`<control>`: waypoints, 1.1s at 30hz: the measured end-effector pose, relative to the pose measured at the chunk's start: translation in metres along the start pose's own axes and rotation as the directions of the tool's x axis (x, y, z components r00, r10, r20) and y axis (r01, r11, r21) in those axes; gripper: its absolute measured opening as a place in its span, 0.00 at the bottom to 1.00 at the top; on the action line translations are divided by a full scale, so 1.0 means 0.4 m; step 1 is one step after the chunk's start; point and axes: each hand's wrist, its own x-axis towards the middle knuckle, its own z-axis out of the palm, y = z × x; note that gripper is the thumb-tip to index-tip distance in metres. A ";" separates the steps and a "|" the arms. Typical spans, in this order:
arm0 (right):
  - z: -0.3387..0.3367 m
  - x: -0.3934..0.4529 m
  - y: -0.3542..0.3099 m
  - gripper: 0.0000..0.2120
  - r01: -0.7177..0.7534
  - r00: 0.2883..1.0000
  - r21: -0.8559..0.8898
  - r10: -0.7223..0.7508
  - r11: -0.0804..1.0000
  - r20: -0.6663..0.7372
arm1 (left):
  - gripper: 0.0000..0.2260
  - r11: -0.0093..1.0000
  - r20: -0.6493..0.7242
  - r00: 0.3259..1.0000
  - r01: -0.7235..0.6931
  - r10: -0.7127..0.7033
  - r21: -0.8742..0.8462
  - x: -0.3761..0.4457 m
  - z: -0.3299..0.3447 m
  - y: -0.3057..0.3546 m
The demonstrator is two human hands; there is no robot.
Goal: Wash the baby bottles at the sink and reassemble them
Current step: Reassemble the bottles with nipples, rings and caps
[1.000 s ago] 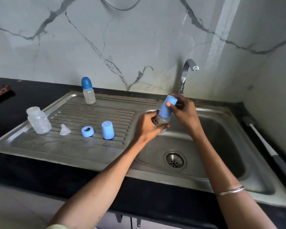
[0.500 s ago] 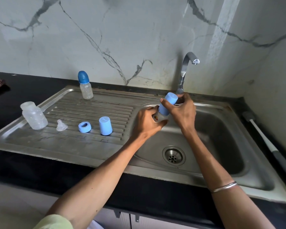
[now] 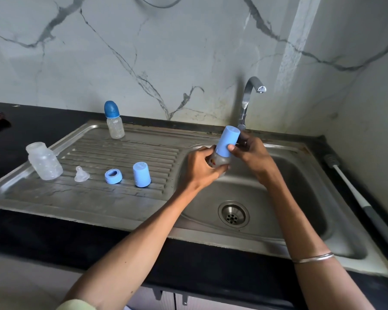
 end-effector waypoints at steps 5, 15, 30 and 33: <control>0.033 0.004 0.008 0.17 0.004 0.994 -0.040 -0.008 0.999 -0.106 | 0.12 1.000 -0.039 0.999 -0.002 0.003 0.021 0.002 -0.013 0.011; 0.085 -0.004 0.011 0.30 0.011 0.958 -0.181 -0.062 0.983 -0.280 | 0.15 1.000 -0.094 0.995 0.016 -0.016 0.002 0.001 -0.015 0.015; 0.075 -0.003 0.009 0.20 0.017 0.969 -0.103 -0.042 0.995 -0.243 | 0.18 0.997 -0.074 0.996 0.039 -0.044 -0.066 -0.003 -0.012 0.018; 0.098 -0.004 0.009 0.26 -0.062 0.922 -0.165 -0.007 0.984 -0.388 | 0.18 0.999 -0.082 0.996 0.042 -0.045 -0.034 -0.004 -0.011 0.017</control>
